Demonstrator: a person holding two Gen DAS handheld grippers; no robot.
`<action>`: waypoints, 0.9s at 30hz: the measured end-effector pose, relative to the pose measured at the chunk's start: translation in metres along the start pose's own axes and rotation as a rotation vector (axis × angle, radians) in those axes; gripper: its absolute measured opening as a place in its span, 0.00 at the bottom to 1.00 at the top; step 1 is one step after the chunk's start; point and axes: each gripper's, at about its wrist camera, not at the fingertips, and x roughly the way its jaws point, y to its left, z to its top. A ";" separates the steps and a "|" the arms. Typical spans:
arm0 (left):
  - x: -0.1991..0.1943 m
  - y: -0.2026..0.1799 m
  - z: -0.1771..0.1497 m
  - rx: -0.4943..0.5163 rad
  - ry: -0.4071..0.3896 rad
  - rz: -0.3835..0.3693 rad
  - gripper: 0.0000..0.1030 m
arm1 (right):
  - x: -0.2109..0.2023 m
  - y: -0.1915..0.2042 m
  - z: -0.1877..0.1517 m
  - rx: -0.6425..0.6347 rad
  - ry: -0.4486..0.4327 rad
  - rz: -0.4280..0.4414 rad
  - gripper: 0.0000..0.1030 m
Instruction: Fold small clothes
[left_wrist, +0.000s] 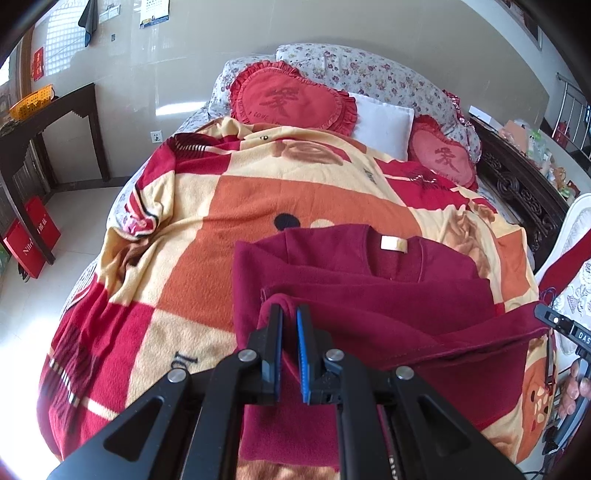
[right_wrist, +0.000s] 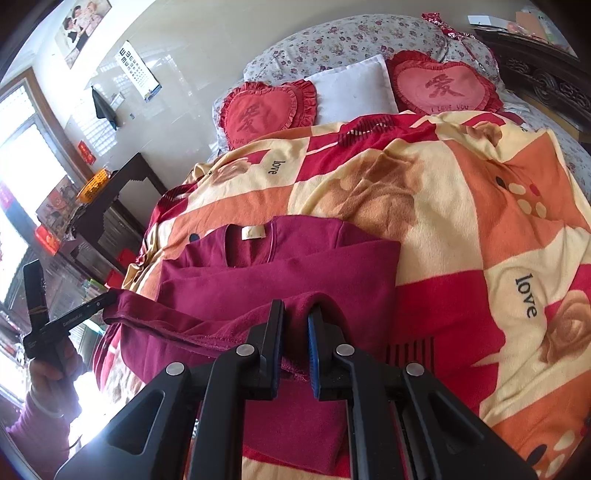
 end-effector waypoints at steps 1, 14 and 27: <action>0.004 -0.002 0.003 0.005 0.002 0.005 0.07 | 0.001 -0.002 0.003 0.002 -0.002 -0.003 0.00; 0.061 0.001 0.038 -0.021 0.042 0.051 0.07 | 0.051 -0.017 0.040 0.020 0.033 -0.043 0.00; 0.125 0.030 0.048 -0.124 0.104 0.100 0.40 | 0.125 -0.047 0.065 0.122 0.141 -0.055 0.00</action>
